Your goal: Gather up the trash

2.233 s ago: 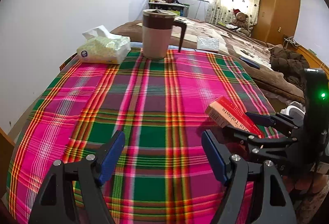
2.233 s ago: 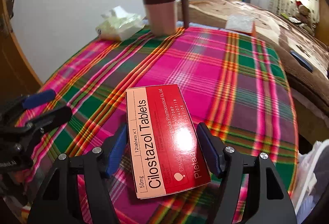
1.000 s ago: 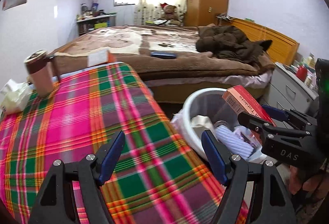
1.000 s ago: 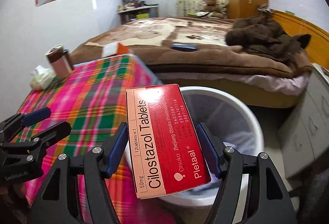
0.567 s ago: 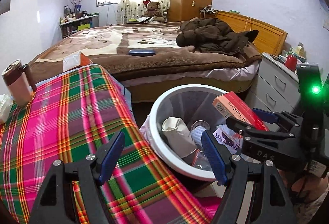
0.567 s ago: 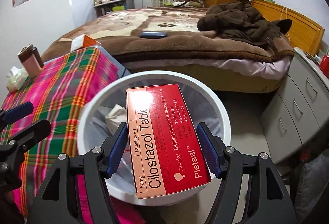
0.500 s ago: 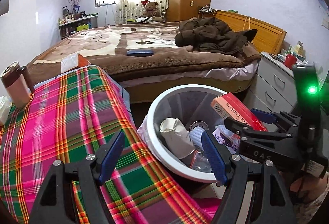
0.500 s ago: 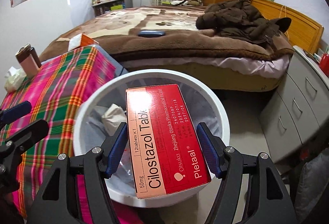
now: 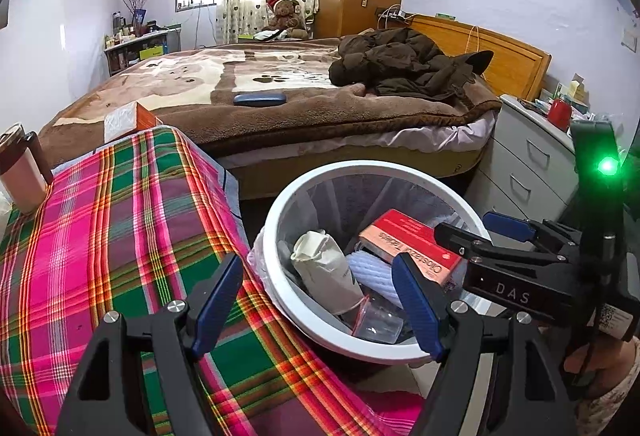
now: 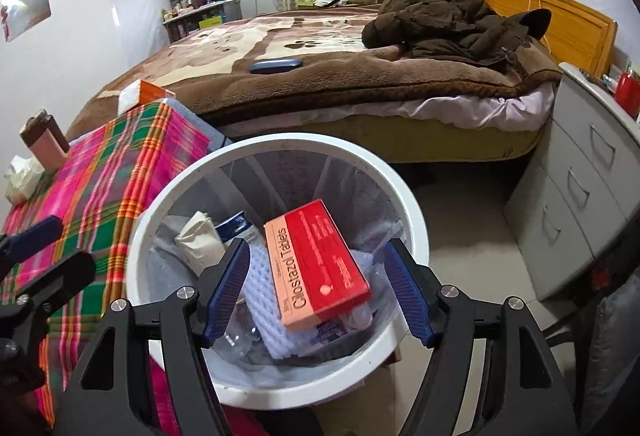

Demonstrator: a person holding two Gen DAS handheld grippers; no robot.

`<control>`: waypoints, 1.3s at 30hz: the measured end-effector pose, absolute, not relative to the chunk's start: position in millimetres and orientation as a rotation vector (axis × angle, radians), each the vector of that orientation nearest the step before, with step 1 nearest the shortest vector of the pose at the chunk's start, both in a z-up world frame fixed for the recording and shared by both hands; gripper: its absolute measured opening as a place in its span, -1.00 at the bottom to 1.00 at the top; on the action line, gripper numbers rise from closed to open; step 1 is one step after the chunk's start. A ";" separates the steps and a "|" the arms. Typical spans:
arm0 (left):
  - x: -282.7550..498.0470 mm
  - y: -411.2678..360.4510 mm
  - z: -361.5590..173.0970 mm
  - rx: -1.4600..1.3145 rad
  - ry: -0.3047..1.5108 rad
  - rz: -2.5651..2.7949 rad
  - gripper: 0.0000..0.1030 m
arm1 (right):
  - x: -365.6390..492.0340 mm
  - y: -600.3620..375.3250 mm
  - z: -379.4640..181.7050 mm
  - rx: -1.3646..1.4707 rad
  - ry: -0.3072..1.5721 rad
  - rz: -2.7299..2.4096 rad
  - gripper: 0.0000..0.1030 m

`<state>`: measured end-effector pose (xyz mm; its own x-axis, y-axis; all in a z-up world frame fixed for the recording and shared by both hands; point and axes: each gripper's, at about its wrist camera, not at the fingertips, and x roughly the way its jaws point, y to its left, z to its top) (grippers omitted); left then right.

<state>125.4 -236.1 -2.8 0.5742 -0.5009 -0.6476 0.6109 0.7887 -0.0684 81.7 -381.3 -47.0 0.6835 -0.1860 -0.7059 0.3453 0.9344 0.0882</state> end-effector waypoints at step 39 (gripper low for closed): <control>13.9 -156.6 27.7 0.130 0.486 -0.532 0.65 | -30.8 -301.2 -4.2 0.175 0.466 -0.361 0.38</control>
